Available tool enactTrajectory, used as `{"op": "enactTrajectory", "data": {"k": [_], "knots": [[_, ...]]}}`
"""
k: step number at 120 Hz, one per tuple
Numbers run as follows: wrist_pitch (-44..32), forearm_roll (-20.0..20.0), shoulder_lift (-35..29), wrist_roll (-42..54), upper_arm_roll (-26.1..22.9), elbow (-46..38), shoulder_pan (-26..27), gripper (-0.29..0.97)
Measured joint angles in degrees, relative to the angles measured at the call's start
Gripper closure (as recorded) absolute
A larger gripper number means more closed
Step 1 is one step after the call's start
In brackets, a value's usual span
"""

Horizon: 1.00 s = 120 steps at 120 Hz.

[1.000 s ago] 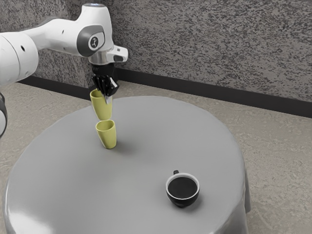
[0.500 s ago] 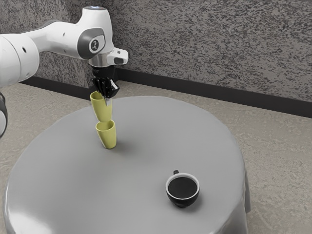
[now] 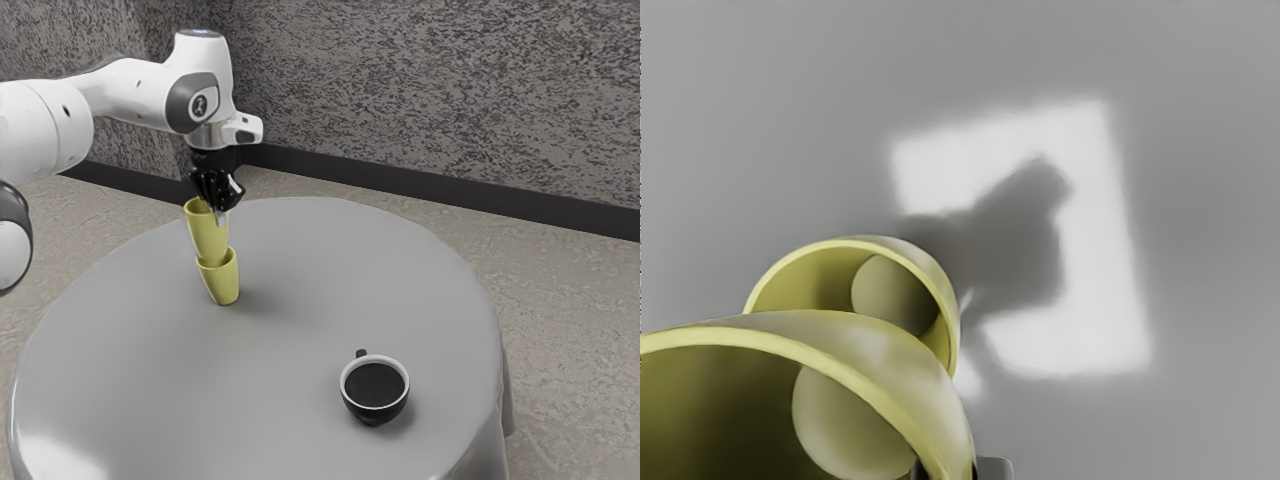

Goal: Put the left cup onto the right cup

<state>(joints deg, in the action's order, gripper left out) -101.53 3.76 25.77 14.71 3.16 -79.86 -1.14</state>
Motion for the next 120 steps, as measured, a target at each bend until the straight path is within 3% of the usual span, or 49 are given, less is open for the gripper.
{"op": "enactTrajectory", "data": {"k": [104, 120], "knots": [[-0.54, 0.09, 2.85, -0.23, -0.03, 1.78, -0.31, 0.78], [-0.14, -0.13, 2.79, -0.23, -0.15, 1.79, -0.36, 0.54]]}}
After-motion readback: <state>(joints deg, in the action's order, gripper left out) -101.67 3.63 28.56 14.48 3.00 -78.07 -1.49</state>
